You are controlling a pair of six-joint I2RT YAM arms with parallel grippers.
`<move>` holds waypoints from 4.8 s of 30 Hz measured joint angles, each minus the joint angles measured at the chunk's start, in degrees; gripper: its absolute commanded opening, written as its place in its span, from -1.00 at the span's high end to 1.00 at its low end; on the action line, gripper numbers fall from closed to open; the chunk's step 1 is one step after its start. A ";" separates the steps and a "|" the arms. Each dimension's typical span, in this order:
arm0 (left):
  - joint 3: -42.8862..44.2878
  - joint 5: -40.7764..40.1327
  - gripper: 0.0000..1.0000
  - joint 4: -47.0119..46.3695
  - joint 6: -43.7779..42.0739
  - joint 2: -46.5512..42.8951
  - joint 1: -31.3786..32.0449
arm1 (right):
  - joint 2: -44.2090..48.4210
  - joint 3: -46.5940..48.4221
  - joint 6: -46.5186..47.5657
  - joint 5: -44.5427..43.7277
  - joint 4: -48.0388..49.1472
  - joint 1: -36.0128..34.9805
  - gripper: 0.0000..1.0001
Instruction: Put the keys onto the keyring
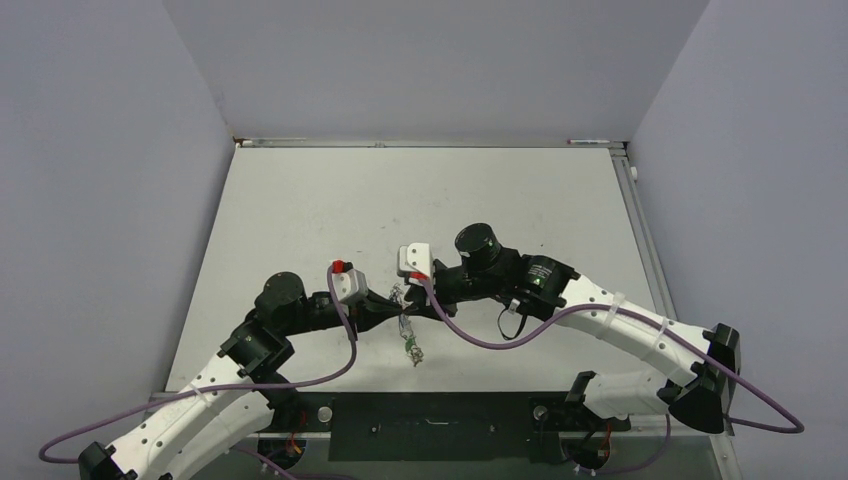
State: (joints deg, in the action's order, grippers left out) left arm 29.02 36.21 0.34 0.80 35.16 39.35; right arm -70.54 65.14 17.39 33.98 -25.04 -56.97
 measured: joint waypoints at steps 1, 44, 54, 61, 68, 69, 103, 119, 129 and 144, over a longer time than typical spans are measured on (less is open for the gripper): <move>0.00 0.02 1.00 -0.02 0.00 0.00 0.00 | -0.13 0.00 0.00 0.00 0.04 0.00 0.52; 0.00 -1.22 0.34 -5.11 0.31 -6.05 -0.09 | 8.76 -6.43 -3.89 2.27 11.63 2.99 0.89; -0.15 -1.22 0.34 -7.74 1.33 -5.60 -0.09 | 10.34 -11.06 -8.13 2.29 19.21 2.99 0.89; -0.15 -1.62 0.33 -7.82 1.53 -5.27 -0.09 | 11.82 -13.25 -11.69 2.51 25.94 3.02 0.89; -0.15 -2.60 0.08 -7.80 1.60 -4.72 -0.09 | 13.14 -15.17 -15.32 2.73 34.01 3.04 0.89; -0.15 -2.64 0.07 -7.80 1.70 -4.66 -0.09 | 13.14 -15.65 -16.00 2.71 35.65 3.04 0.89; -0.17 -5.55 1.00 -7.91 2.97 -5.09 -0.09 | 9.57 -21.57 -24.30 0.22 54.60 1.73 0.89; -0.17 -8.59 1.00 -7.41 1.27 -6.78 -0.07 | 13.81 -22.71 -20.59 -4.61 46.53 1.73 0.89; -0.17 -8.61 1.00 -6.99 0.39 -5.99 -0.09 | 13.29 -23.08 -20.65 -5.20 44.22 1.36 0.89; -0.59 -8.59 1.00 -4.96 -0.11 -4.98 -0.44 | 9.14 -21.66 -18.91 -4.63 41.24 0.90 0.89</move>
State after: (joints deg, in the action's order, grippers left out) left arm 28.42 27.62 -4.62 0.69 30.17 38.92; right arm -61.41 43.48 -1.52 29.34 16.21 -56.07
